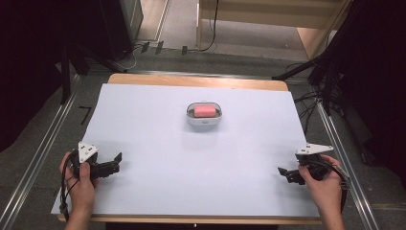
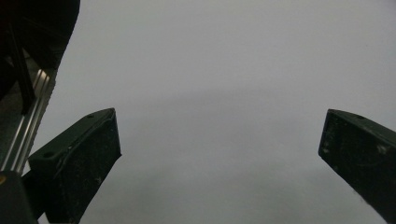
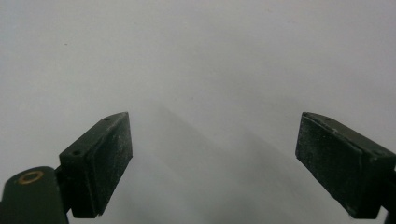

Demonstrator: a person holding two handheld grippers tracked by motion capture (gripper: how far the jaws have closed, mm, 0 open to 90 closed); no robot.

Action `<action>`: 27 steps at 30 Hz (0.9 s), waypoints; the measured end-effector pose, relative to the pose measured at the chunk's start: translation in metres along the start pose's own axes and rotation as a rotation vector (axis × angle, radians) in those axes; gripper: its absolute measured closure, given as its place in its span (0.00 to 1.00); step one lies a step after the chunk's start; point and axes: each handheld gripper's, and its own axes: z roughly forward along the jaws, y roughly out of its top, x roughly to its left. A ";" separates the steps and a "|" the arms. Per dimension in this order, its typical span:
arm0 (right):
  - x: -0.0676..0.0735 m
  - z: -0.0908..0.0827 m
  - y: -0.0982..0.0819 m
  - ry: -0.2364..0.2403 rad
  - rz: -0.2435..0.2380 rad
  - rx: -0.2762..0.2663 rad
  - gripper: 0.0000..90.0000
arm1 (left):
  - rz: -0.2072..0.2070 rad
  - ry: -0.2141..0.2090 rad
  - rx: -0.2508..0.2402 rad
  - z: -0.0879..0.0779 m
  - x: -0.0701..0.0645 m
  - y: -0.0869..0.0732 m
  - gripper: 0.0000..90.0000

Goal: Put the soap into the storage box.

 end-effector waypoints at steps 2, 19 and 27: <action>-0.002 -0.001 -0.004 -0.010 0.011 -0.004 0.12 | 0.000 0.000 0.000 0.000 0.000 0.000 0.00; -0.005 -0.003 -0.045 -0.072 0.090 -0.099 0.10 | -0.004 0.005 0.004 0.000 0.000 0.000 0.00; -0.004 -0.004 -0.057 -0.139 0.121 -0.189 0.09 | -0.006 0.002 0.002 0.000 0.000 0.000 0.00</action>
